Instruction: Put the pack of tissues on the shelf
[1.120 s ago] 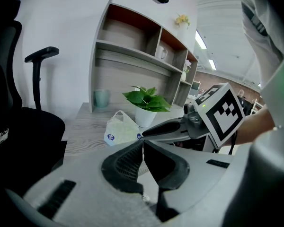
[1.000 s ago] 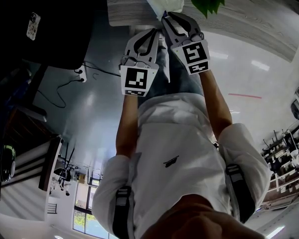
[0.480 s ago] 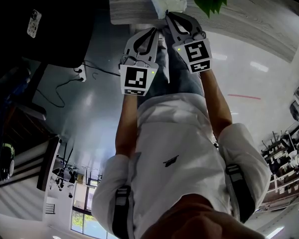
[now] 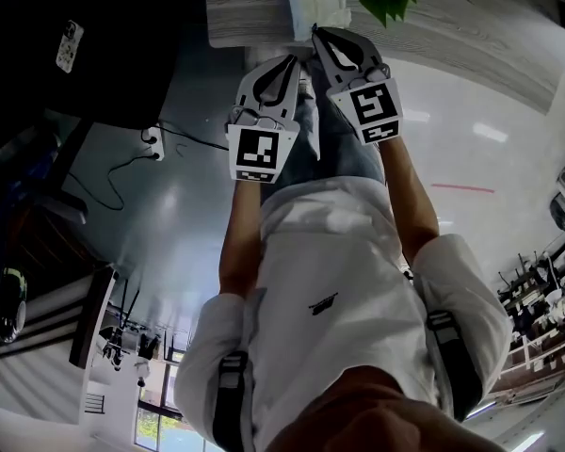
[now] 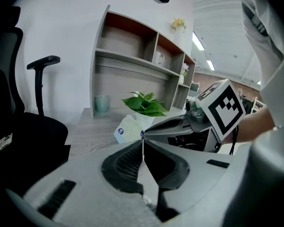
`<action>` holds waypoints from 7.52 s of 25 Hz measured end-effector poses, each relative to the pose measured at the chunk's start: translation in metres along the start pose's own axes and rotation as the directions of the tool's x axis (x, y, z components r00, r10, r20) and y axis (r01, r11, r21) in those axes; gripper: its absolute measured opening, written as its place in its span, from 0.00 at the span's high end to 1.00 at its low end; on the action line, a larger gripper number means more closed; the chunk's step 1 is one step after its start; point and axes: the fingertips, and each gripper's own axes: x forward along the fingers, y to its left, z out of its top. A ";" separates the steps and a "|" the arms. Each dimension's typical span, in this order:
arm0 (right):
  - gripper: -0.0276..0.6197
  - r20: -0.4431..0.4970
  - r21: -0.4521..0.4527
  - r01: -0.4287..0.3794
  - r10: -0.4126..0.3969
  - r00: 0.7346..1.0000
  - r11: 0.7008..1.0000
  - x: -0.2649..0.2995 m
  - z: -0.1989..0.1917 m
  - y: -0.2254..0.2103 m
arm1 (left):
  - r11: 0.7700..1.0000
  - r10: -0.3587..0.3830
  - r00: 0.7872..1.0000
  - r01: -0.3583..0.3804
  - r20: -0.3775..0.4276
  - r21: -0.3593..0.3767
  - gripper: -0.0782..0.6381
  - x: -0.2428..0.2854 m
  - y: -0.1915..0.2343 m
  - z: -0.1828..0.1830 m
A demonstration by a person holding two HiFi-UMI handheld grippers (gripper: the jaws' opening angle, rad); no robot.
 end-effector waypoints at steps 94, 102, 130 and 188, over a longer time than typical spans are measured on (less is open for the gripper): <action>0.91 0.393 -0.376 0.060 0.101 0.914 0.925 -0.151 0.303 -0.021 | 0.976 0.006 0.913 -0.094 0.407 0.198 0.85 -0.049 -0.009 0.291; 0.91 0.402 -0.366 0.098 0.063 0.913 0.925 -0.133 0.323 -0.034 | 0.969 -0.040 0.912 -0.065 0.409 0.240 0.85 -0.036 0.015 0.305; 0.91 0.402 -0.367 0.180 -0.019 0.915 0.913 -0.080 0.382 -0.082 | 0.973 -0.116 0.898 0.018 0.424 0.228 0.85 0.008 0.074 0.361; 0.91 0.466 -0.357 0.280 -0.090 0.880 0.891 -0.104 0.392 -0.083 | 0.961 -0.126 0.872 -0.011 0.473 0.275 0.85 -0.007 0.074 0.386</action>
